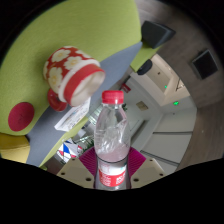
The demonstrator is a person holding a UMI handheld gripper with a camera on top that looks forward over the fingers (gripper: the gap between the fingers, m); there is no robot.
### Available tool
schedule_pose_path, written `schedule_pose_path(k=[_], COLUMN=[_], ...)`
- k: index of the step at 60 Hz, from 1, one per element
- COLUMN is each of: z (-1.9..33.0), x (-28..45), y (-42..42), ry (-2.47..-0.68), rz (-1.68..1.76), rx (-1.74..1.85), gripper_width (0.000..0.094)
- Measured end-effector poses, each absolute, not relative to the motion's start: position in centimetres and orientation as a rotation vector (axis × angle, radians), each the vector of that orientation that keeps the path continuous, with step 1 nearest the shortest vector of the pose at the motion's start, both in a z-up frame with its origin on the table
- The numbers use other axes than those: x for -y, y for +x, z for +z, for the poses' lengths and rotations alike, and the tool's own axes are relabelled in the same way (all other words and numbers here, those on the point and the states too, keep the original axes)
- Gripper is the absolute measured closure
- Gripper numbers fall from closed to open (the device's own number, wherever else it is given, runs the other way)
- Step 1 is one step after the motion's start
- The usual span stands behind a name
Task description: Pour water
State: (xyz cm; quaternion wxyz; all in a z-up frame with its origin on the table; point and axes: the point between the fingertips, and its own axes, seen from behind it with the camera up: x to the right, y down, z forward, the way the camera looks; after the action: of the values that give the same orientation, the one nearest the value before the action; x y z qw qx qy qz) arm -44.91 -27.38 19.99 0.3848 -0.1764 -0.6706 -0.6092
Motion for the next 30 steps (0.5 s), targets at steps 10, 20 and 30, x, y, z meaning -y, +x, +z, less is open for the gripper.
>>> schedule_pose_path(k=[10,20,30], z=[25.6,32.9,33.0], x=[28.6,31.3,32.8], y=[-43.4,-41.8,-40.2], ry=[-0.749,-1.094,-1.393], rz=[-1.320,-0.844,-0.278], rx=[1.457,1.011,0.529], gripper_width=[0.0577,0.0578,0.0576])
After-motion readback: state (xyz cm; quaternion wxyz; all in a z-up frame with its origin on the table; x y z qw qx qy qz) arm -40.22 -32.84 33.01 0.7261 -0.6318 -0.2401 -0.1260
